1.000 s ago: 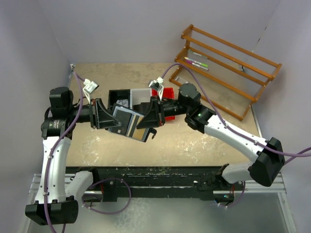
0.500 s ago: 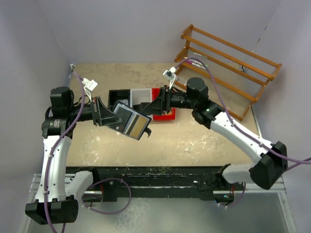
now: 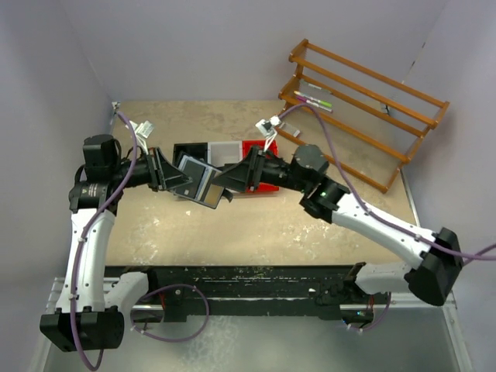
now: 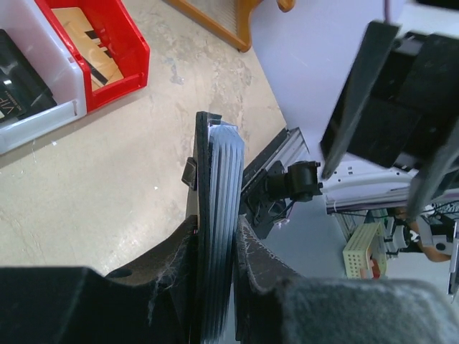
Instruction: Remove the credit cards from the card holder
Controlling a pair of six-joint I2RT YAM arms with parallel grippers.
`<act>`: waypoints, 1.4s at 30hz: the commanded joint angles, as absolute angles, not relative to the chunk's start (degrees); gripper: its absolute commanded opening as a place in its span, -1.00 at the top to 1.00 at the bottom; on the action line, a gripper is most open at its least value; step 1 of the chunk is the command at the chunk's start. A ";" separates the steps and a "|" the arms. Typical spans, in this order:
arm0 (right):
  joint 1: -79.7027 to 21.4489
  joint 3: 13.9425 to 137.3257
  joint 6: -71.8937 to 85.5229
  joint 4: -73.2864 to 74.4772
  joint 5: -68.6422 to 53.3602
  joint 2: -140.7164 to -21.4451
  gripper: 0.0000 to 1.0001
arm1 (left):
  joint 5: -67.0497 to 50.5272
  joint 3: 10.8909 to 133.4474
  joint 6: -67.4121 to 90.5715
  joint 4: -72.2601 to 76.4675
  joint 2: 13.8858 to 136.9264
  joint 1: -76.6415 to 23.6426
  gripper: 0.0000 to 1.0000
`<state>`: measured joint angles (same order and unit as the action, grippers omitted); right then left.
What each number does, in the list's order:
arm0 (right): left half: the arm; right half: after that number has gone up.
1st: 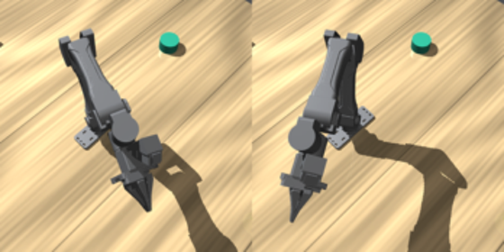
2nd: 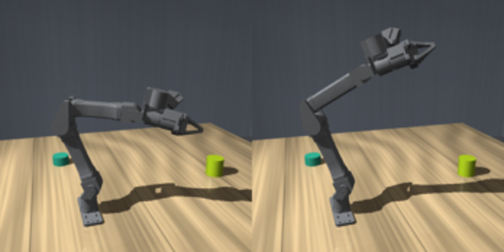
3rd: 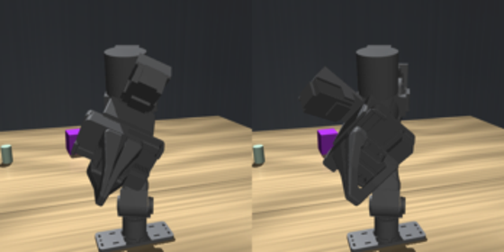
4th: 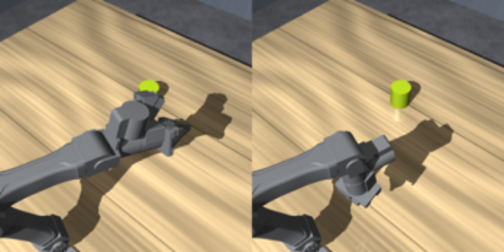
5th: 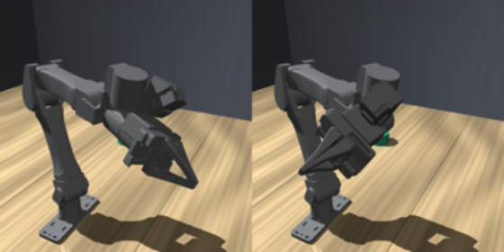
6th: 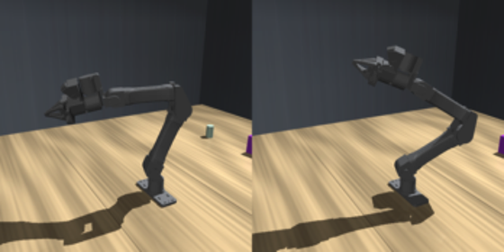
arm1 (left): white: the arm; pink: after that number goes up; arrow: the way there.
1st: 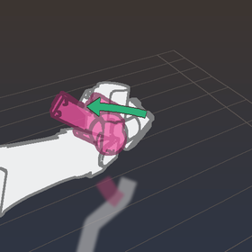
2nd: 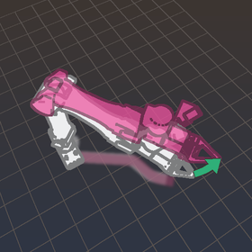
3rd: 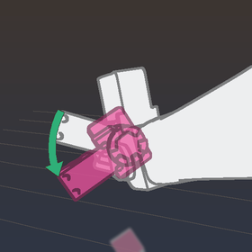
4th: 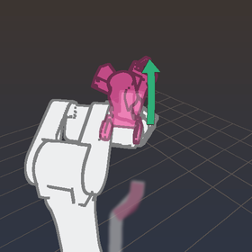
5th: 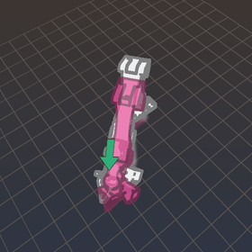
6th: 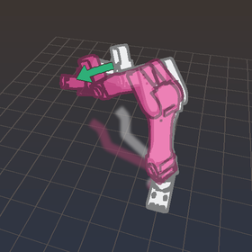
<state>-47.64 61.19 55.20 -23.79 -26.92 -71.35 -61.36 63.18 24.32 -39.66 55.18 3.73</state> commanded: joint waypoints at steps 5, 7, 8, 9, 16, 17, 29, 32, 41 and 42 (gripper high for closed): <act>-49.04 59.50 63.88 -39.79 -27.27 -79.34 -0.04 | -62.37 66.20 28.45 -34.09 54.99 3.89 1.00; -49.04 59.66 64.19 -40.23 -27.33 -80.50 -0.01 | -62.42 66.19 28.60 -34.01 54.88 3.87 1.00; -49.04 59.67 64.36 -40.48 -27.30 -81.05 0.01 | -62.55 66.18 28.71 -33.95 54.83 3.87 1.00; -49.06 59.64 64.68 -40.90 -27.42 -81.52 0.02 | -62.76 66.18 28.85 -33.83 54.72 3.87 1.00; -49.13 59.24 66.44 -43.43 -27.51 -84.16 0.10 | -63.37 65.85 30.12 -32.92 54.39 3.87 1.00; -49.13 59.19 66.59 -43.65 -27.51 -84.59 0.12 | -63.51 65.76 30.34 -32.72 54.25 3.85 1.00; -49.75 61.34 68.07 -45.52 -27.81 -88.15 0.25 | -66.09 64.18 34.06 -29.05 52.76 3.87 1.00; -49.75 62.14 68.44 -45.91 -27.84 -88.71 0.38 | -67.21 63.14 34.11 -28.66 52.33 3.87 0.96; -49.74 63.10 68.53 -46.57 -28.27 -88.58 0.98 | -74.88 56.33 40.95 -20.88 50.65 3.87 0.33; -49.75 63.11 68.33 -46.59 -28.52 -88.41 1.00 | -75.61 56.07 41.81 -19.86 50.51 3.87 0.29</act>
